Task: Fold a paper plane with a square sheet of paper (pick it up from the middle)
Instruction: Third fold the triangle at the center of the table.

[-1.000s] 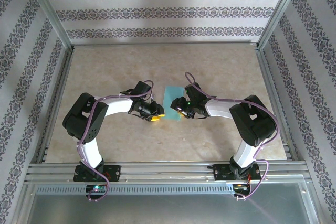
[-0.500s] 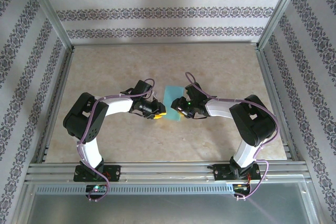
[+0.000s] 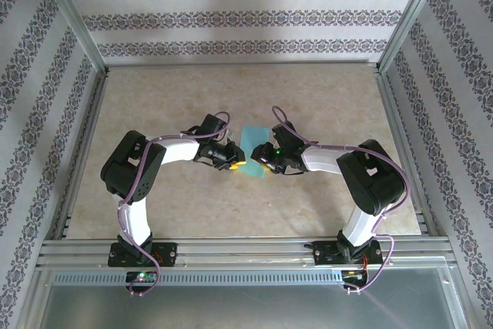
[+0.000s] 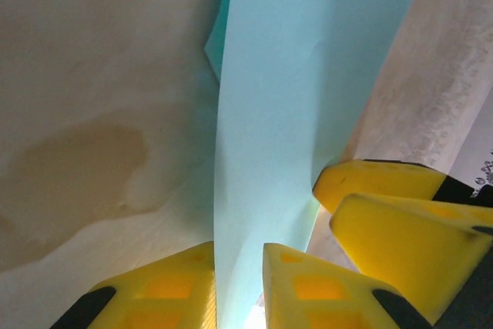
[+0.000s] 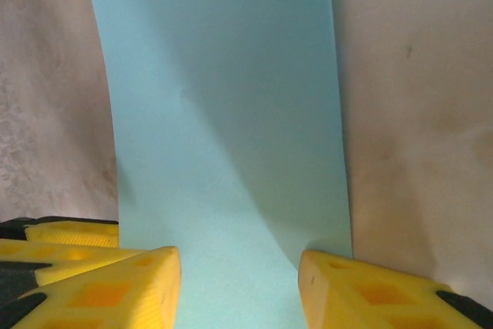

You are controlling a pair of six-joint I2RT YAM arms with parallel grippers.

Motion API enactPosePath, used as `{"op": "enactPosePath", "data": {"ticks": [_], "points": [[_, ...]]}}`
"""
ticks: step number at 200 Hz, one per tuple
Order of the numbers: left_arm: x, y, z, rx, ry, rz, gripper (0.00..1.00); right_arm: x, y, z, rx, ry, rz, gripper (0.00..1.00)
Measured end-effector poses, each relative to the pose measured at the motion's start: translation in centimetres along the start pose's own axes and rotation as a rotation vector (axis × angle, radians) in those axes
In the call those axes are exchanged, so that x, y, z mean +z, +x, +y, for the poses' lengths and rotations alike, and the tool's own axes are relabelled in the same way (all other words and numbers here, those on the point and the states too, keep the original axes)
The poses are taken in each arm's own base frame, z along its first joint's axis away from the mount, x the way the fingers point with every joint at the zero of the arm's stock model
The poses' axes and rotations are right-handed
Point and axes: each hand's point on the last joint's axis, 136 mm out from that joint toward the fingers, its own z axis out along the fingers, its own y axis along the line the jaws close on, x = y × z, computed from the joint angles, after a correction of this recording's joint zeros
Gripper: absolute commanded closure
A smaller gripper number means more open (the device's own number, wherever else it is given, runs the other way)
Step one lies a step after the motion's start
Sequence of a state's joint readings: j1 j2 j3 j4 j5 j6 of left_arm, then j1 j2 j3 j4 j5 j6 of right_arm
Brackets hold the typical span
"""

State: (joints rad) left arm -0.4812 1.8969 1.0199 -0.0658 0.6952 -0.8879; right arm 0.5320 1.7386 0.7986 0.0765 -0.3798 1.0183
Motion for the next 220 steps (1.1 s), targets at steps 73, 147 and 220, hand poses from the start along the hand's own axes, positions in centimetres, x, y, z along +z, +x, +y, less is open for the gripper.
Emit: {"op": "enactPosePath", "data": {"ticks": [73, 147, 220], "points": [[-0.4, -2.2, 0.3, -0.018, -0.003, -0.044, 0.87, 0.0, 0.1, 0.1, -0.024, -0.005, 0.002, 0.5], [-0.2, -2.4, 0.1, -0.044, 0.008, -0.036, 1.0, -0.9, 0.0, 0.7, -0.143, -0.025, -0.018, 0.34], [-1.4, -2.5, -1.2, -0.196, 0.042, -0.061, 1.0, -7.2, -0.1, 4.9, -0.683, -0.028, -0.267, 0.25]]}}
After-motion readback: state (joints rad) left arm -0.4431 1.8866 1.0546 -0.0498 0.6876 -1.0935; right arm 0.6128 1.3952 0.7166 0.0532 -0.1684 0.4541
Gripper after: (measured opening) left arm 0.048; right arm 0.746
